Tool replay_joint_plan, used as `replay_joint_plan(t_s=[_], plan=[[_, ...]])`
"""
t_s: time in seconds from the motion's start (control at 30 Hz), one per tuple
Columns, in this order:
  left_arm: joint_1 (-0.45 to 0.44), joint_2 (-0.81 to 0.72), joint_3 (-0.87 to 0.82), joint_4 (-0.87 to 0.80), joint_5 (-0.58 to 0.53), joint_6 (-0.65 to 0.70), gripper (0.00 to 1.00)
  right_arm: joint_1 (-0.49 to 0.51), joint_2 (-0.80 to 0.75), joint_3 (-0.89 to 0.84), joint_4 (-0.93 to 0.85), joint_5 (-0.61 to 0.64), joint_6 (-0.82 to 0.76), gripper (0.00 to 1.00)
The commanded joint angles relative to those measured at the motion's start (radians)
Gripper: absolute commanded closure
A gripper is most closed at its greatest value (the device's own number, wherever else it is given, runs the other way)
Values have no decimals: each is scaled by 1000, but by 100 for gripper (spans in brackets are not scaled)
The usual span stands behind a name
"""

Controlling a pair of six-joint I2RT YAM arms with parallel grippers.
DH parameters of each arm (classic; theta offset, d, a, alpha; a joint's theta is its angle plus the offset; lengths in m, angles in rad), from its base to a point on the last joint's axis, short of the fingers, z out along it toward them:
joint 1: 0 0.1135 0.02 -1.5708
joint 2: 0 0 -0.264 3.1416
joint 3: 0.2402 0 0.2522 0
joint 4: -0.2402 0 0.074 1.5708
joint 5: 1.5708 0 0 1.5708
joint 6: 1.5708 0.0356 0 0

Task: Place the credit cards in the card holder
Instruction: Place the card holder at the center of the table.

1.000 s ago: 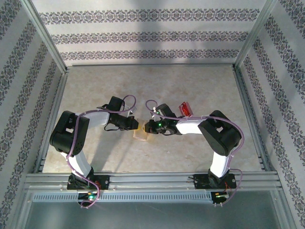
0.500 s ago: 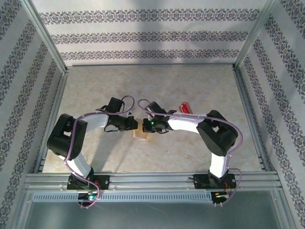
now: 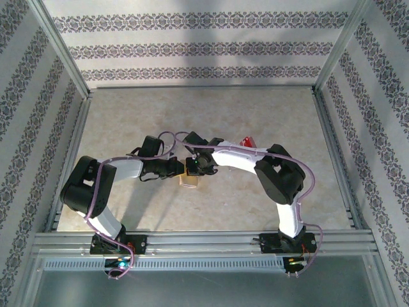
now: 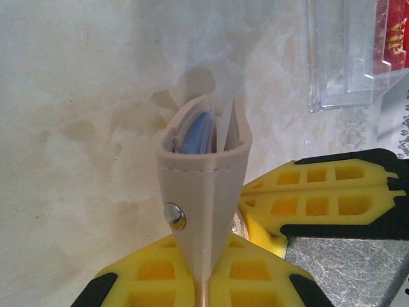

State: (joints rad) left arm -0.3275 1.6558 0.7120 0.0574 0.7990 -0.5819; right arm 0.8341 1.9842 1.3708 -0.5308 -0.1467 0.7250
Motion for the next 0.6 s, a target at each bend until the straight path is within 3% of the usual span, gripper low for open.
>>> replay_joint_plan(t_s=[0.0,0.17,0.33,0.57], plan=[[-58,15,-1,217,191,-47,100,49,76,44,163,-112,-24,97],[-58,41,-6,290,231,-76,100,51,82,83,141,-140,-46,97],[-65,44,3,255,226,-55,100,51,102,145,42,-124,-68,97],[-68,21,-10,283,246,-52,100,51,242,295,-157,-72,-77,98]])
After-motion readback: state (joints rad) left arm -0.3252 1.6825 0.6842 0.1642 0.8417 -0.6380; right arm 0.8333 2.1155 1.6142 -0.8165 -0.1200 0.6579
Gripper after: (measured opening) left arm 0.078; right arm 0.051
